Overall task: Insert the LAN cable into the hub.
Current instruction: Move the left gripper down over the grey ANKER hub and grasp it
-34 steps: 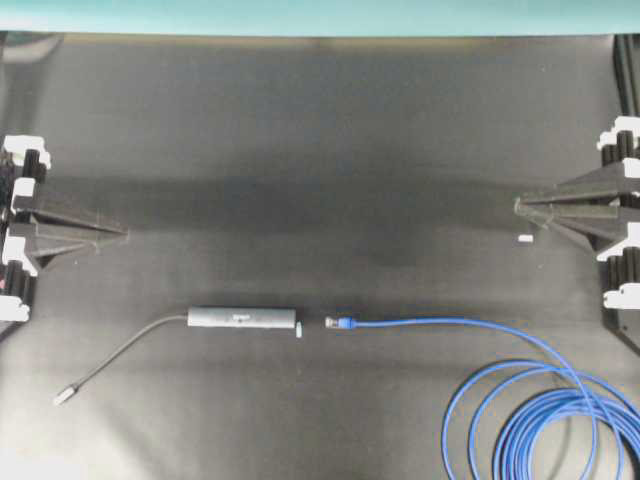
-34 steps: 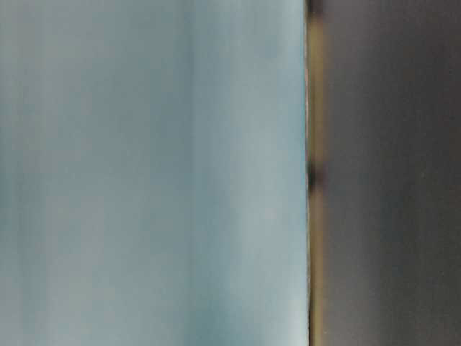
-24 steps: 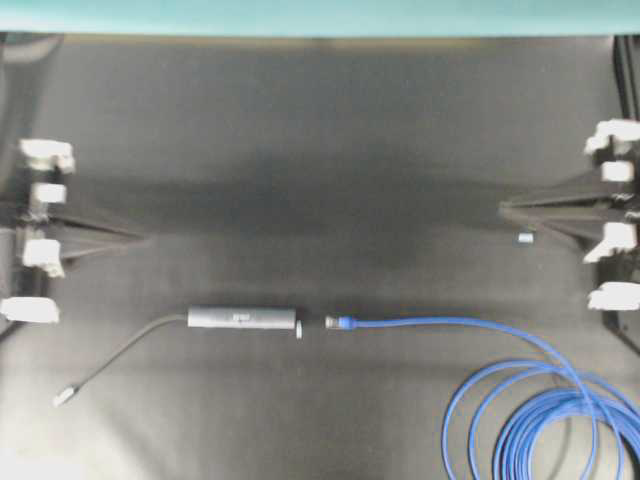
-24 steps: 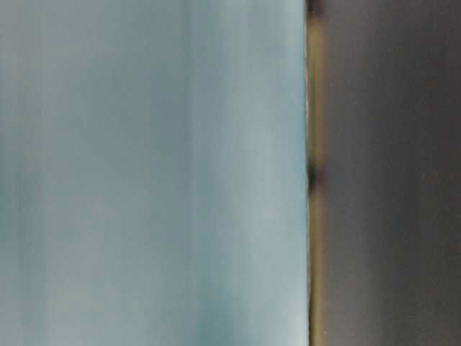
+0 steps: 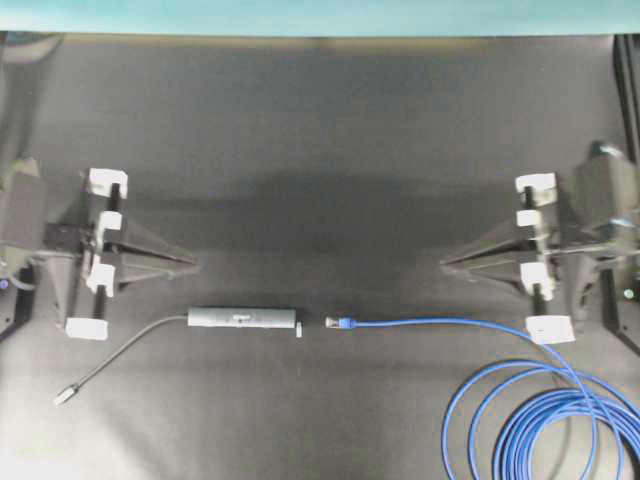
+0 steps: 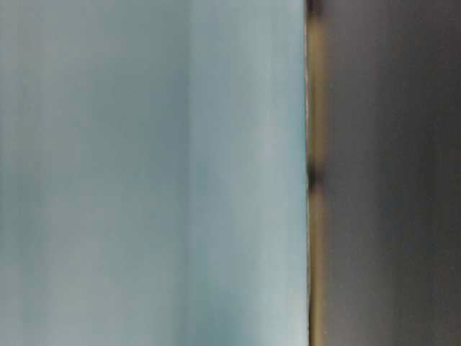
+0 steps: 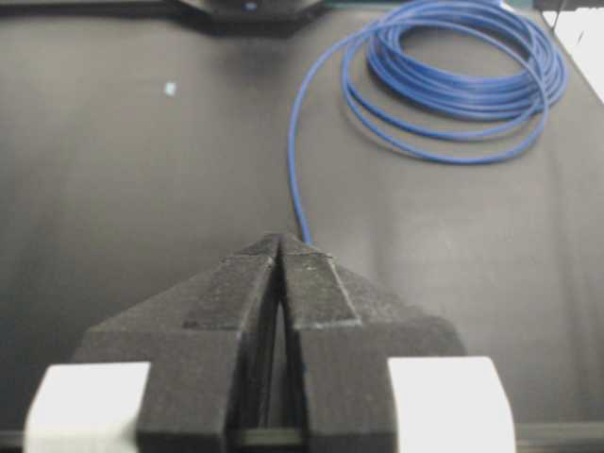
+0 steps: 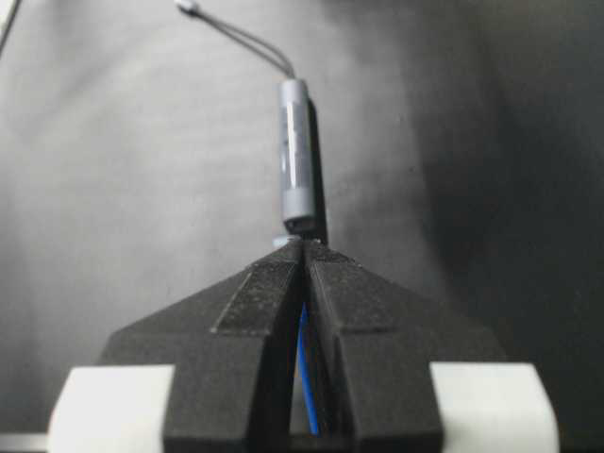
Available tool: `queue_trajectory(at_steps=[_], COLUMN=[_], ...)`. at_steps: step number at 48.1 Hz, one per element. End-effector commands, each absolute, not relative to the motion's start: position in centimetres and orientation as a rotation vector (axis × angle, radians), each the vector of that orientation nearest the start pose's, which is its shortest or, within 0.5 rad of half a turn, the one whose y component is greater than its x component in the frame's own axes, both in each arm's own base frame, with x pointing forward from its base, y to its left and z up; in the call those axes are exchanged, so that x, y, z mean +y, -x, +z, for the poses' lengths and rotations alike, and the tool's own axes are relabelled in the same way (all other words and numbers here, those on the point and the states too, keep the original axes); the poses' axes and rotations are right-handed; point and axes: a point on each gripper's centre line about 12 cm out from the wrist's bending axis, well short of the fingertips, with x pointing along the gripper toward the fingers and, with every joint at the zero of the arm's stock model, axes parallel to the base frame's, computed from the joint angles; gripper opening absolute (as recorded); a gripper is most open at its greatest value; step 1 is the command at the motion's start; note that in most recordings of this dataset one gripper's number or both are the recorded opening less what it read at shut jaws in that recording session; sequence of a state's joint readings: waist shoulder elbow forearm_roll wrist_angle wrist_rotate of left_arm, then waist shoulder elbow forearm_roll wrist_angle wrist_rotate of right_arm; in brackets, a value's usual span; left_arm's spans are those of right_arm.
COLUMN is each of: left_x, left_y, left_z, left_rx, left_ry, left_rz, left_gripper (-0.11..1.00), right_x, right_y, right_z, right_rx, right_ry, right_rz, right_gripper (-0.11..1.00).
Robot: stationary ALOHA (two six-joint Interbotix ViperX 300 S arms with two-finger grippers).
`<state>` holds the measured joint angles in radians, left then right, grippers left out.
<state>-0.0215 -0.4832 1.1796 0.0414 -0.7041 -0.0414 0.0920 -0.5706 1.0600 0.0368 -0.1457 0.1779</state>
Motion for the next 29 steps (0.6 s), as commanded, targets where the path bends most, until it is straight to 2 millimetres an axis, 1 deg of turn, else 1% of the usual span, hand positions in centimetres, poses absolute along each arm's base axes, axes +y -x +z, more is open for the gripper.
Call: queue_trajectory(at_steps=[1, 2, 5, 9, 13, 17, 19, 22, 24, 26, 29], left_x=[-1.1, -1.3, -1.8, -2.1, -2.2, -2.1, -2.2, -2.2, -2.2, -2.2, -2.2], left_y=[-26.5, -26.6, -26.8, -27.0, -27.1, -27.3, -27.3, -27.2, -27.1, -27.1, -27.1], left_z=[22.2, 21.9, 21.5, 21.3, 20.2, 18.5, 17.5, 16.1, 15.1, 14.5, 13.8], left_rx=[0.004, 0.012, 0.018, -0.001, 0.035, 0.091, 0.121, 0.152, 0.16, 0.148, 0.118], left_ry=[0.025, 0.031, 0.047, 0.069, 0.101, 0.135, 0.143, 0.147, 0.152, 0.156, 0.166], left_rz=[-0.059, -0.063, -0.084, -0.095, -0.097, -0.091, -0.089, -0.089, -0.088, -0.09, -0.094], left_gripper=[0.01, 0.02, 0.12, 0.32, 0.57, 0.79, 0.82, 0.8, 0.77, 0.73, 0.71], right_x=[2.5, 2.5, 2.5, 2.4, 2.4, 2.4, 2.3, 2.1, 2.0, 1.9, 1.9], right_y=[-27.2, -27.2, -27.5, -27.8, -27.8, -27.8, -27.9, -28.0, -28.0, -28.0, -27.9], right_z=[23.2, 23.1, 23.0, 23.1, 23.0, 23.1, 23.2, 23.2, 23.1, 23.1, 23.0], right_rx=[0.361, 0.367, 0.379, 0.382, 0.383, 0.38, 0.38, 0.386, 0.396, 0.405, 0.421], right_ry=[-0.202, -0.202, -0.204, -0.207, -0.208, -0.211, -0.215, -0.223, -0.228, -0.233, -0.239], right_rz=[0.049, 0.049, 0.044, 0.039, 0.038, 0.038, 0.035, 0.027, 0.02, 0.016, 0.01], right_gripper=[0.0, 0.0, 0.0, 0.04, 0.17, 0.36, 0.47, 0.63, 0.72, 0.76, 0.77])
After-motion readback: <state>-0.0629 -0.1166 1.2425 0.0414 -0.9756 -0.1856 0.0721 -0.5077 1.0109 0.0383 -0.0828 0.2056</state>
